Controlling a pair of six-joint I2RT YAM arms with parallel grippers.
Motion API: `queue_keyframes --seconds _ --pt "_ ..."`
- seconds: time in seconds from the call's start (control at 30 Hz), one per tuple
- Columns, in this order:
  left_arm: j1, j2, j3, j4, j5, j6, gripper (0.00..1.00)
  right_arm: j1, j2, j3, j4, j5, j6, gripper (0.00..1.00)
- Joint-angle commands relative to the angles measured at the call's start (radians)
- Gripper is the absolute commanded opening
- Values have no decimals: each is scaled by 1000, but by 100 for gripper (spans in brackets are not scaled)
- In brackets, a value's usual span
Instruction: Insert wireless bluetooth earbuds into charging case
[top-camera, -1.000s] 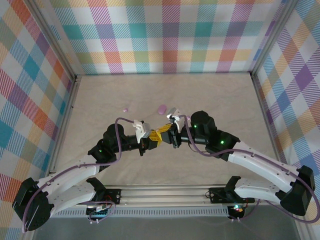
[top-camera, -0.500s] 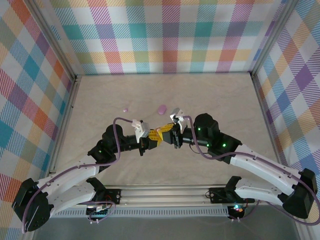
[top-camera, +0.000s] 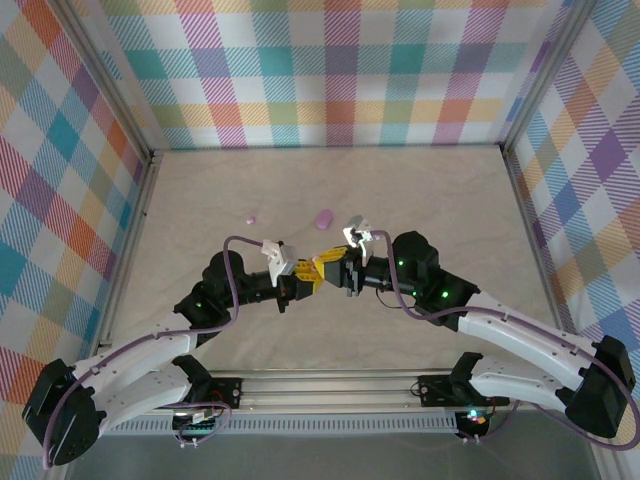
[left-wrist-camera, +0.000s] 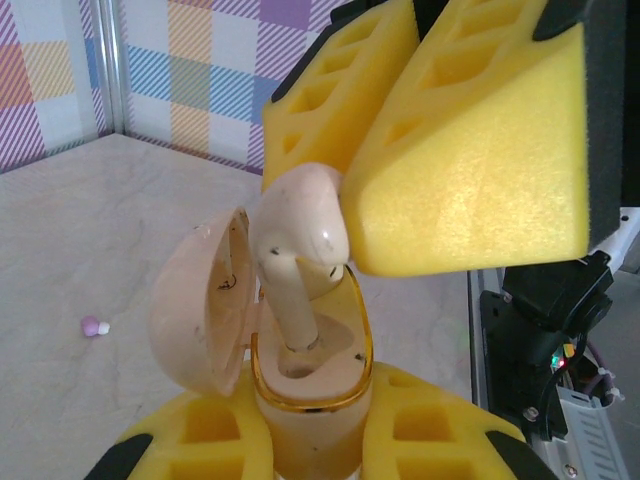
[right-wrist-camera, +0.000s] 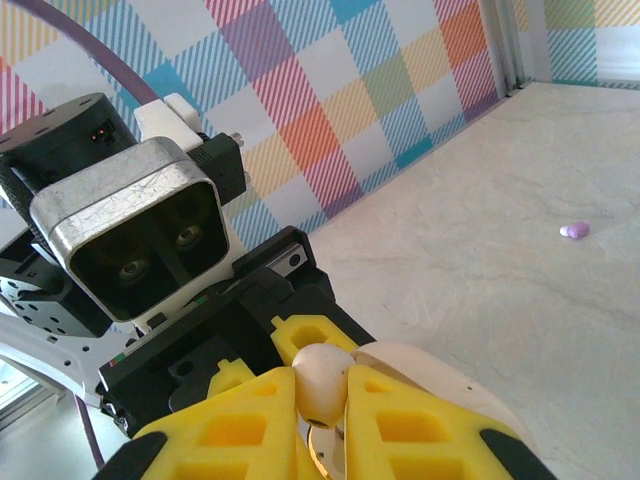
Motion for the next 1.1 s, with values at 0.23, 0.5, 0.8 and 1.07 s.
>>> queue_keyframes --seconds 0.23,0.5,0.8,1.07 --pt "3 -28 11 150 12 -22 0 0 40 -33 -21 -68 -47 17" --pt "3 -33 23 157 9 -25 0 5 60 -27 -74 -86 -152 19" --pt "3 -37 31 176 6 -34 0 5 93 -24 -84 -110 -198 20" --pt "3 -39 29 186 -1 -37 0 5 108 -57 13 -139 -124 20"
